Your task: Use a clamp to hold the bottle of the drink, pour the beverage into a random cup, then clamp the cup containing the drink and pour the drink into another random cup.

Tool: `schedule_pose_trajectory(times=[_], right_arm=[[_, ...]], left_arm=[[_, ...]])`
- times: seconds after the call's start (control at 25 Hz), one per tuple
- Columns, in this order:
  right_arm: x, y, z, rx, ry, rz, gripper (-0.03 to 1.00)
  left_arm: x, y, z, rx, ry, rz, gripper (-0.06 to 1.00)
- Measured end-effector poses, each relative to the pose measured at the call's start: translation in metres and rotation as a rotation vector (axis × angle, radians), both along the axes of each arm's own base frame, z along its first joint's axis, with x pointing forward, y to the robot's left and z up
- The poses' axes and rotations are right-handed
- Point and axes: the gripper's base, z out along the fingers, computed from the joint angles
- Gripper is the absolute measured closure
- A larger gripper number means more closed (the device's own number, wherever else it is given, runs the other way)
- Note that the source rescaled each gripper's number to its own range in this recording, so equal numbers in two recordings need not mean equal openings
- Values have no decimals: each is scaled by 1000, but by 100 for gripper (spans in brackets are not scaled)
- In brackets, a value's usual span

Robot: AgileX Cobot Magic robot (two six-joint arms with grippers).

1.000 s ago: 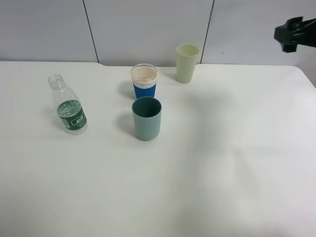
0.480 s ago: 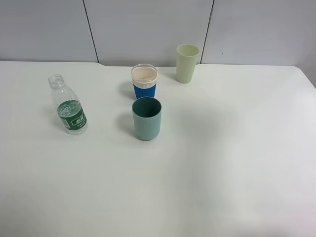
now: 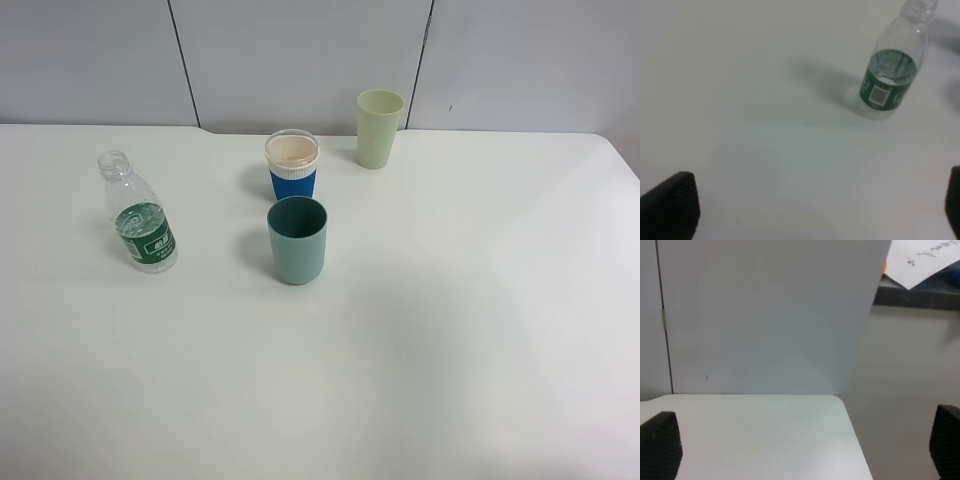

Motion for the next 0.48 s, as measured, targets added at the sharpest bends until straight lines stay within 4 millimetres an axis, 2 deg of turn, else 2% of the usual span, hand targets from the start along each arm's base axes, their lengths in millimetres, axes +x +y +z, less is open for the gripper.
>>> schedule_pose_trajectory(times=[0.32, 0.48], right_arm=[[-56, 4, -26, 90, 56, 3, -3], [-61, 4, -43, 118, 163, 0, -3]], left_arm=[[0, 0, 0, 0, 0, 0, -6], [0, 0, 0, 0, 0, 0, -6]])
